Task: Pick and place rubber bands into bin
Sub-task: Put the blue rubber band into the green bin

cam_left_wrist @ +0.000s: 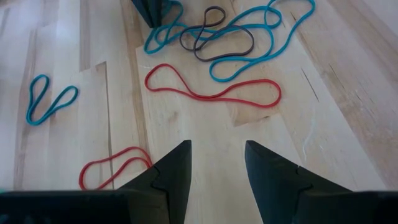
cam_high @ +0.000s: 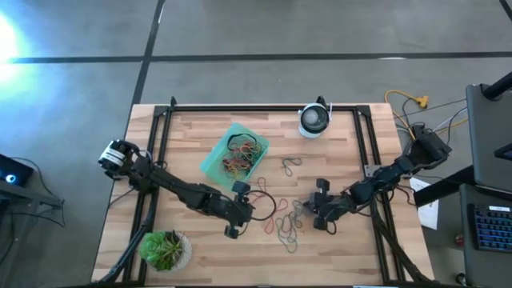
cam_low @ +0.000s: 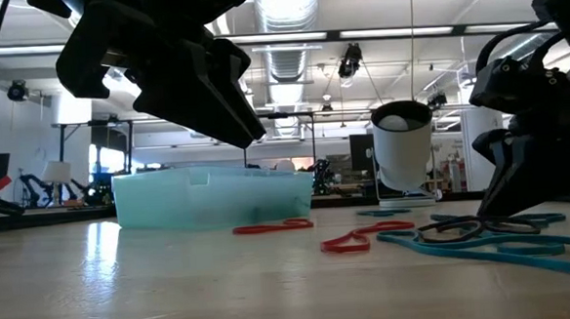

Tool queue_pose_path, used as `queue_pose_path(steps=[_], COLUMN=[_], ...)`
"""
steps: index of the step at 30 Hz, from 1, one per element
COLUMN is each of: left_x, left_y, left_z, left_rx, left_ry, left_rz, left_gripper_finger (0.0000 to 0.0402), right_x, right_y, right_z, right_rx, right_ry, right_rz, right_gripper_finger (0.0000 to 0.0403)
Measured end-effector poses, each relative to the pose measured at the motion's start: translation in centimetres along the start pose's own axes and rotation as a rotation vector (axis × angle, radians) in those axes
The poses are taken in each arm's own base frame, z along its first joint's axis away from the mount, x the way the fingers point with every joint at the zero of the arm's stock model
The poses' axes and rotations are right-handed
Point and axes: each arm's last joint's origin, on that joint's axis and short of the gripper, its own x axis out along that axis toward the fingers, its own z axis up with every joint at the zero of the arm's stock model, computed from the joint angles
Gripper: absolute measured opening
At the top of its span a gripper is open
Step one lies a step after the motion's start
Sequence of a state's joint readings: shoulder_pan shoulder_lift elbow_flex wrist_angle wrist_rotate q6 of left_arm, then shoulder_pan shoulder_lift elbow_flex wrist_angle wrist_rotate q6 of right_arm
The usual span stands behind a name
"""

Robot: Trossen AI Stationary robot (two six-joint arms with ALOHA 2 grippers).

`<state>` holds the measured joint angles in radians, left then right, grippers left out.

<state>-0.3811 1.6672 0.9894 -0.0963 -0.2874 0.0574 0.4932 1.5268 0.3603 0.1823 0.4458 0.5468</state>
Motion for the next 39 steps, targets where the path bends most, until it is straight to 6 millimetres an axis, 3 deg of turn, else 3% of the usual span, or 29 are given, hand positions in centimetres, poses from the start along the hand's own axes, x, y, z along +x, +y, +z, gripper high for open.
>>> queue_pose_path(steps=[17,39], left_x=[0.0,-0.8], left_y=[0.0,0.2], left_z=[0.0,0.2], left_rx=[0.000,0.003], left_ry=[0.001,0.002], left_rz=[0.000,0.011], left_gripper_finger=[0.0135,0.0135], right_x=[0.0,-2.2], right_y=[-0.6,2.8], right_z=[0.5,8.9], right_rx=[-0.113,-0.381], right_ry=[-0.097,-0.290], right_rz=[-0.248,-0.420], right_gripper_finger=[0.0008,0.0008])
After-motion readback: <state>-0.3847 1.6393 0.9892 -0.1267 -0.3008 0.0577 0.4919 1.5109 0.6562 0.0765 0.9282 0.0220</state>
